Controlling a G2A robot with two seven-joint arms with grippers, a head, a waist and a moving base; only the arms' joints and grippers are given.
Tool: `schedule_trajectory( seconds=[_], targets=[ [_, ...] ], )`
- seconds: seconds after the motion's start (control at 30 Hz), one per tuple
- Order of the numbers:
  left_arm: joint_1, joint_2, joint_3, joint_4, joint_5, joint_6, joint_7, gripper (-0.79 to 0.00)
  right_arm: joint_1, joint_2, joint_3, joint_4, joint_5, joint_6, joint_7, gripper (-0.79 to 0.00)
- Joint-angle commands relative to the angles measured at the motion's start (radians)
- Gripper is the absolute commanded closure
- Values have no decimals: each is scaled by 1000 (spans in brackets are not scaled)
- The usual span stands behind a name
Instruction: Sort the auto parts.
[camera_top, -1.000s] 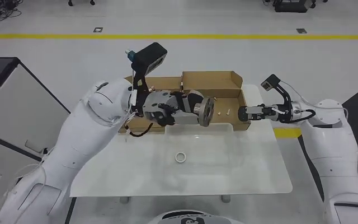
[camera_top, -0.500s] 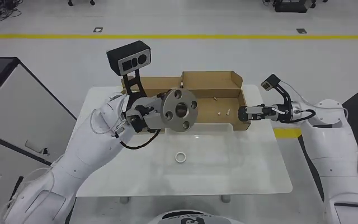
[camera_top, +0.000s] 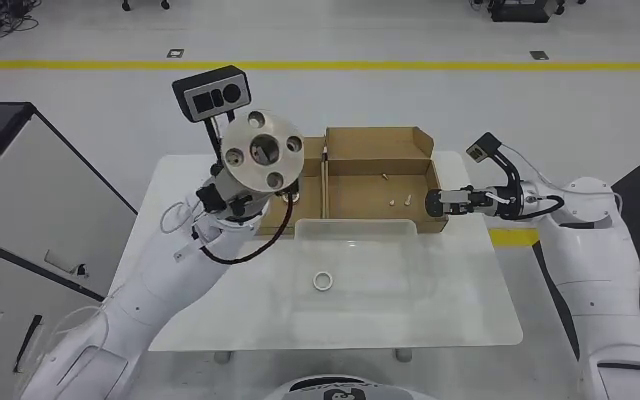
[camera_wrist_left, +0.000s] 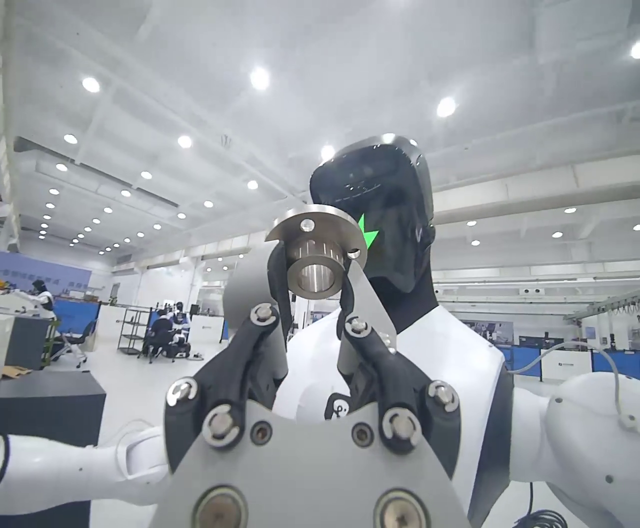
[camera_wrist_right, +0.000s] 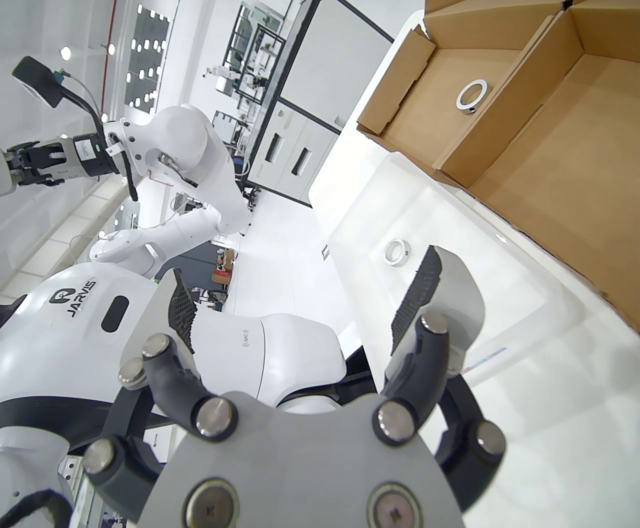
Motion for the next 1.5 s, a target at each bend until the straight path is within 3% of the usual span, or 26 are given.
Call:
schedule_trajectory(
  seconds=[0.0,0.37,0.9,1.27,1.47],
  targets=[
    [10,-11,-8,2,-28,0,0,0,0,0,0,0,1,0,0,-785],
    [28,-58,-28,18,-42,6,-6,0,0,0,0,0,1,0,0,-785],
    [29,-51,-92,58,230,116,-116,0,0,0,0,0,1,0,0,-785],
    [40,-66,-62,-31,69,49,-49,0,0,0,0,0,1,0,0,-785],
    [42,-76,-63,-36,38,43,-43,0,0,0,0,0,1,0,0,-785]
  ],
)
